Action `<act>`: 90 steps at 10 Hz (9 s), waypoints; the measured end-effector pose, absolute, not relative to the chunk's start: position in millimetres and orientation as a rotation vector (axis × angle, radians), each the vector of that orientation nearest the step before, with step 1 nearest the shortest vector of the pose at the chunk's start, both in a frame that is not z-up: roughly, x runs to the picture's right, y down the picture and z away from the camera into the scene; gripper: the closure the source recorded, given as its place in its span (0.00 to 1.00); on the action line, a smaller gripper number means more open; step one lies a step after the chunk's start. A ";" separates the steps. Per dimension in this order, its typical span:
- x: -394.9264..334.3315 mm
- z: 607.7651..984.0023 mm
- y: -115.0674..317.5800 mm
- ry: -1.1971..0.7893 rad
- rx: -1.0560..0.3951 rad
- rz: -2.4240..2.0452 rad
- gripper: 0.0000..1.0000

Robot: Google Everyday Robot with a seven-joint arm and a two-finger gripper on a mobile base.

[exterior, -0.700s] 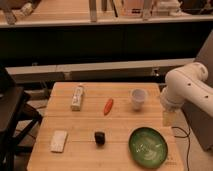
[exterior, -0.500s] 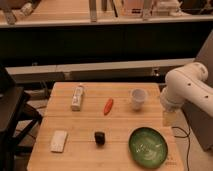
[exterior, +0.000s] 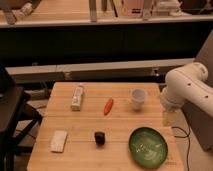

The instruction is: Knock the eraser over

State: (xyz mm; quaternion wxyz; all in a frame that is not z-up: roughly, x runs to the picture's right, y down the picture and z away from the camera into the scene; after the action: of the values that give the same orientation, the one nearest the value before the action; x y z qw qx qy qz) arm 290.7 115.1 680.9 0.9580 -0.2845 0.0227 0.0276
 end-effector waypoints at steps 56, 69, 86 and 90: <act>133.3 688.8 256.5 -0.169 -0.620 -0.213 0.50; 89.8 709.5 275.2 -0.199 -0.651 -0.301 1.00; 31.6 727.3 264.8 -0.194 -0.660 -0.416 1.00; 16.4 724.3 264.0 -0.196 -0.658 -0.420 1.00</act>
State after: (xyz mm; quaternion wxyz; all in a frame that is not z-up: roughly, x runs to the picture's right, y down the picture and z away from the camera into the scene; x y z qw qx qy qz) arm 16.4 264.0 724.3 0.9202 -0.3201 -0.0956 -0.2043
